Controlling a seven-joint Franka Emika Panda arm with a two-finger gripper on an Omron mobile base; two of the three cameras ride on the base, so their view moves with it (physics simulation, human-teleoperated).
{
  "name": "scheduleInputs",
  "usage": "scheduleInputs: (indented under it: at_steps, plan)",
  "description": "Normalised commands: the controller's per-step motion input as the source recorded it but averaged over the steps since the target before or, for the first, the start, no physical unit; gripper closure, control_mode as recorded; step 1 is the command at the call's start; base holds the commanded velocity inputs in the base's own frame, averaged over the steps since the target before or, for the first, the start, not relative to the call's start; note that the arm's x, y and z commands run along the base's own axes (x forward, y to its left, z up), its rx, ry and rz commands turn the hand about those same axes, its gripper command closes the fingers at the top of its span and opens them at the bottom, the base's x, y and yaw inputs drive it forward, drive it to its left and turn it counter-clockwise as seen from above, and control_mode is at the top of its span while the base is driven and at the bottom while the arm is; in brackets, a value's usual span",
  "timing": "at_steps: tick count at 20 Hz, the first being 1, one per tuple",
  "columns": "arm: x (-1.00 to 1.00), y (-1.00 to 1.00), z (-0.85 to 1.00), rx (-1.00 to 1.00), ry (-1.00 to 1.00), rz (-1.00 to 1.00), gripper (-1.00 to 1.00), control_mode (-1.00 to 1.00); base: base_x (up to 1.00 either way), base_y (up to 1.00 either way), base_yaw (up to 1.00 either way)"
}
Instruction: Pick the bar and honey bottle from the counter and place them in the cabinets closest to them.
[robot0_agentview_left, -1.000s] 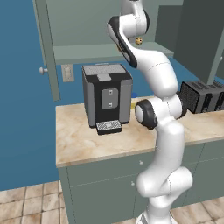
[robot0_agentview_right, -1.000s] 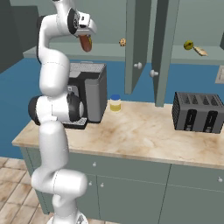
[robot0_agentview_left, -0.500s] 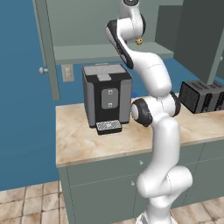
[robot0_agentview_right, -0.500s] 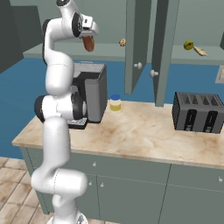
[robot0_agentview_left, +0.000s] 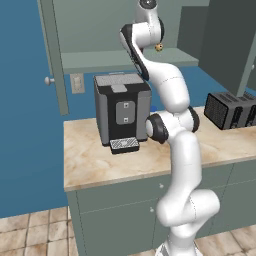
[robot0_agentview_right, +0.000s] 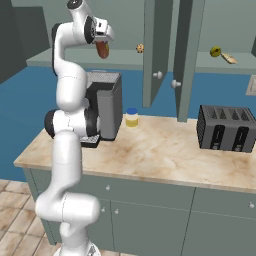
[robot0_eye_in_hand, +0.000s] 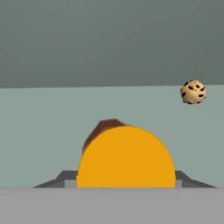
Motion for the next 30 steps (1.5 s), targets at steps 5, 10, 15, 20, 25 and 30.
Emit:
scheduleInputs:
  at_steps: [5, 10, 15, 20, 25, 30]
  plan:
    - [0.03, 0.0, 0.0, 0.0, 0.03, 0.0, 1.0, -1.0, 0.0, 0.0, 0.0]
    - [0.13, 0.0, 0.0, 0.0, 0.11, 0.0, 1.0, -1.0, 0.0, 0.0, 0.0]
    - [0.34, 0.0, 0.0, 0.0, 0.13, 0.0, 1.0, -1.0, 0.0, 0.0, 0.0]
    - [0.4, 0.0, 0.0, 0.0, 0.09, 0.0, -1.0, -1.0, 0.0, 0.0, 0.0]
    - [0.39, 0.01, 0.0, 0.0, 0.08, 0.0, -1.0, -1.0, 0.0, 0.0, 0.0]
    - [0.42, 0.0, 0.0, 0.0, 0.04, 0.0, -1.0, -1.0, 0.0, 0.0, 0.0]
